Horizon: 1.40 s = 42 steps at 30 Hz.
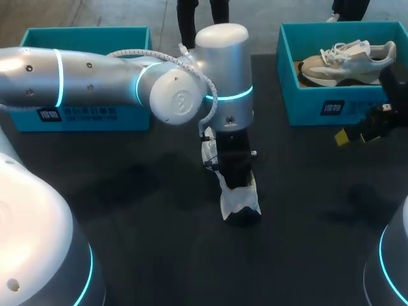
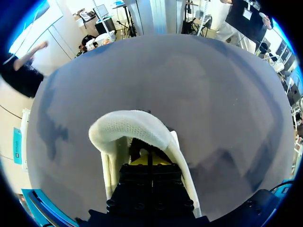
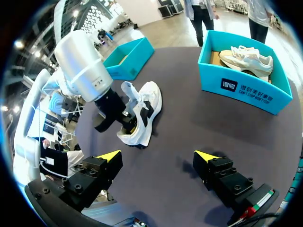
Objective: Take the shoe out of the shoebox, open the shoe tongue, remove and reinsert the insole, then place the shoe into the shoebox
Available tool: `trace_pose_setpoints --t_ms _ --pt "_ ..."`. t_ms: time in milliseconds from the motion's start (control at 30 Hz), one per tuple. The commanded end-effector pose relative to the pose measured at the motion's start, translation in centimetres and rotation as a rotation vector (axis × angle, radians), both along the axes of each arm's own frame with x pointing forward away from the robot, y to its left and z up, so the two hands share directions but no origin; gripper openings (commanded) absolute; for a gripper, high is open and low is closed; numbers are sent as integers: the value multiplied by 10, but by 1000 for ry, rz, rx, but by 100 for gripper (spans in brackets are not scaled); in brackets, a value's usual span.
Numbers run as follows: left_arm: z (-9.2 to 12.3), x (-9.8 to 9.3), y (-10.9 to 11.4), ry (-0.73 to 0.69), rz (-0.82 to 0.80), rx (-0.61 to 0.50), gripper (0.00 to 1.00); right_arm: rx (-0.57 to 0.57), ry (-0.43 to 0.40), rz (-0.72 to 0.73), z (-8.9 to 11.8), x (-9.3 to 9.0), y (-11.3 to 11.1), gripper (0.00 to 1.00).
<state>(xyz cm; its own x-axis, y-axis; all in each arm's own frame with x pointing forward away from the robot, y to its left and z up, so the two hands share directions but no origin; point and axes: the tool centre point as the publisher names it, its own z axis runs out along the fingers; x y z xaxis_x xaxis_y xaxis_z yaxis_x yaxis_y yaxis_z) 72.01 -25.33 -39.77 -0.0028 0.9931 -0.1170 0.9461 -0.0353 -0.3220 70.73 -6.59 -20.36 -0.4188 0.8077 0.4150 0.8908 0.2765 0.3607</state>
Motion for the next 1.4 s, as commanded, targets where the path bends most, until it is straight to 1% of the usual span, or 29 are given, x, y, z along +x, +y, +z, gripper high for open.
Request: trace_pose_setpoints --t_ms 33,167,267,667,867,933,1033,1233,1300,1400 --pt "-9 1 -8 -5 -4 15 0 -1 0 -2 -1 -1 0 100" --pt "4 5 -6 -29 14 -27 0 -1 0 -2 -1 -1 0 100" --pt "8 7 -6 -50 18 -47 0 -1 0 -2 -1 -1 0 100" --pt "-5 -5 -20 -31 -4 -18 0 -1 0 -2 -1 -1 0 100" --pt "-21 -9 -21 -41 -10 21 0 -1 0 -2 -1 -1 0 100" --pt "-24 -11 -20 -44 -14 28 0 -1 0 -2 -1 -1 0 100" --pt "-13 -12 -17 -48 -12 14 0 -1 0 -2 -1 -1 0 100" --pt "19 -2 -8 -91 11 -48 0 -1 0 -2 -1 -1 0 100" --pt "25 0 -6 -106 15 -58 0 -1 0 -2 -1 -1 0 100" --pt "27 3 -4 -112 17 -57 0 -1 0 -2 -1 -1 0 100"
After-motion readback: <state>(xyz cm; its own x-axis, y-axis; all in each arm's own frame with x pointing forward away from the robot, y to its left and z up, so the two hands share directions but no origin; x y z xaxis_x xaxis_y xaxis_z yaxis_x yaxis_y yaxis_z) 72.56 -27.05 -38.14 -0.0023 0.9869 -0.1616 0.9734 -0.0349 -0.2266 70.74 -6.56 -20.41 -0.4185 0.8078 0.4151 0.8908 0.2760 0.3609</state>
